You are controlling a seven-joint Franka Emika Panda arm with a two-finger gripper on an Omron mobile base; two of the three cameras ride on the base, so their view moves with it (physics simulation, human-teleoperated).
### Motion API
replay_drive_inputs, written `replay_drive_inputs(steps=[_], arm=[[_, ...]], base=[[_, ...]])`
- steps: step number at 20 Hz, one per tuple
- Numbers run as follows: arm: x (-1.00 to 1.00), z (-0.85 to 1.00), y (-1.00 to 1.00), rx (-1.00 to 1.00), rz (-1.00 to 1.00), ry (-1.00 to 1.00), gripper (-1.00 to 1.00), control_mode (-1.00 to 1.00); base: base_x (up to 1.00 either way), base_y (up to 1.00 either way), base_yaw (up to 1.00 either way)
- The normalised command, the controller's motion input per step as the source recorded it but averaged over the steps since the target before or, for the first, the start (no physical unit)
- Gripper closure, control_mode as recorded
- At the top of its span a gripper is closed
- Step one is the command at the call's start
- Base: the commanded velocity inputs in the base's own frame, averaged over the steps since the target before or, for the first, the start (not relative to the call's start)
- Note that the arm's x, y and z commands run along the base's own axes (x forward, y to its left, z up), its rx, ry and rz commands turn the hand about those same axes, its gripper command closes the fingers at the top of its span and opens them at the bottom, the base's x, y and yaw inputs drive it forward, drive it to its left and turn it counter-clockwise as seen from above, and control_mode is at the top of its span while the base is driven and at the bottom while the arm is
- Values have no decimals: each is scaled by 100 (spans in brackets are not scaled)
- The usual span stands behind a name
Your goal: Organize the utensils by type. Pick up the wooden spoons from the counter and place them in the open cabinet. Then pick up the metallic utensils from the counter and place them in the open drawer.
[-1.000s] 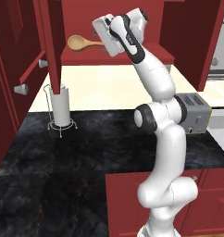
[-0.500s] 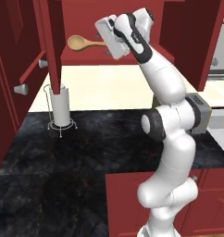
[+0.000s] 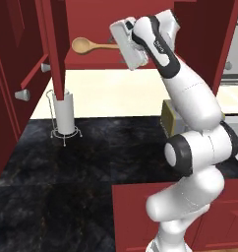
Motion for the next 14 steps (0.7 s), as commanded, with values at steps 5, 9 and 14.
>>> replay_drive_inputs(steps=[5, 9, 14], arm=[[-100, -13, -5, 9, -39, 12, -100, -100], [-84, -32, 0, 2, -53, 41, -100, -100], [-78, -25, -9, 15, -51, 56, -100, -100]], base=[[0, 0, 0], [0, 0, 0], [0, 0, 0]])
